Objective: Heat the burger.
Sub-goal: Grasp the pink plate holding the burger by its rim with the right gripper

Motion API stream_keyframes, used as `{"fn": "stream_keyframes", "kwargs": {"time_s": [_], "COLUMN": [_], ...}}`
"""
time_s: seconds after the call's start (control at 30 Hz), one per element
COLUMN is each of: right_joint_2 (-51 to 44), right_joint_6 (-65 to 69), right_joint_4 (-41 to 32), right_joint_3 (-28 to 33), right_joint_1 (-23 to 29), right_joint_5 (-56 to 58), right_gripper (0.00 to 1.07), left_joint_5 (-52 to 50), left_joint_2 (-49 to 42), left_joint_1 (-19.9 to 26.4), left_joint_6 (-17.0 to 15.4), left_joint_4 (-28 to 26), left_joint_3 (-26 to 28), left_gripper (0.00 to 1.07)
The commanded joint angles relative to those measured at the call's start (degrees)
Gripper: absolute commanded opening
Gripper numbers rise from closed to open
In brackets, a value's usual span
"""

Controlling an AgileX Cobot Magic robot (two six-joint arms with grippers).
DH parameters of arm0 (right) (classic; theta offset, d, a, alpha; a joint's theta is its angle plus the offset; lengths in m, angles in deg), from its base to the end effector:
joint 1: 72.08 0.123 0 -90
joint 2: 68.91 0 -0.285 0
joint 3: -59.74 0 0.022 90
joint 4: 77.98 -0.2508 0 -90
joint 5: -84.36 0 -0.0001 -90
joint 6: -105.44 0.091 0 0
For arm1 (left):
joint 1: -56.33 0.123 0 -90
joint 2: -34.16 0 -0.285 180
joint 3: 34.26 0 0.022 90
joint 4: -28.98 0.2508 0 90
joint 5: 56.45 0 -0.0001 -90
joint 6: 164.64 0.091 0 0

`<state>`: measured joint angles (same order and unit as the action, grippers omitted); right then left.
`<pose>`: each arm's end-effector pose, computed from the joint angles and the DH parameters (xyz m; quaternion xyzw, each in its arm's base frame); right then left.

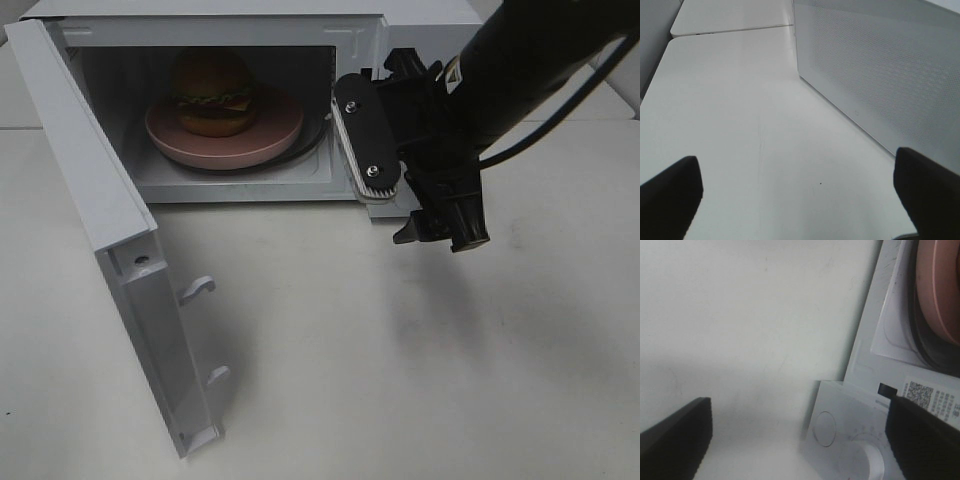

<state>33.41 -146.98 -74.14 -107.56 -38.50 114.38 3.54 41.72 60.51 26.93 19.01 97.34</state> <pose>0.2929 0.1908 0.2408 -0.7750 0.5556 -0.1231 0.2749 -0.0049 -0.0140 0.2802 0.0575 0.8427 -0.0136 0.5352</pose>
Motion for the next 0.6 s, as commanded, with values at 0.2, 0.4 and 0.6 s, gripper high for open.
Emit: {"fn": "stream_keyframes", "kwargs": {"time_s": [0.2,0.4,0.6], "right_joint_2": [4.70,9.97,13.64], "right_joint_6": [0.74,0.92,3.44], "right_joint_4": [1.89,1.89,1.89], "right_joint_3": [-4.81,-9.97,-13.75], "right_joint_1": [2.18,2.64,2.64], "right_joint_5": [-0.63,-1.20,-3.21], "right_gripper": [0.88,0.87,0.87], "left_joint_5": [-0.11,-0.11,-0.11], "left_joint_2": [-1.20,-1.20,-1.20], "left_joint_1": [0.06,0.06,0.06], "left_joint_6": [-0.06,-0.06,-0.06], "left_joint_4": [-0.29,-0.29,-0.29], "left_joint_3": [-0.11,-0.11,-0.11], "left_gripper": [0.98,0.98,0.98]}}
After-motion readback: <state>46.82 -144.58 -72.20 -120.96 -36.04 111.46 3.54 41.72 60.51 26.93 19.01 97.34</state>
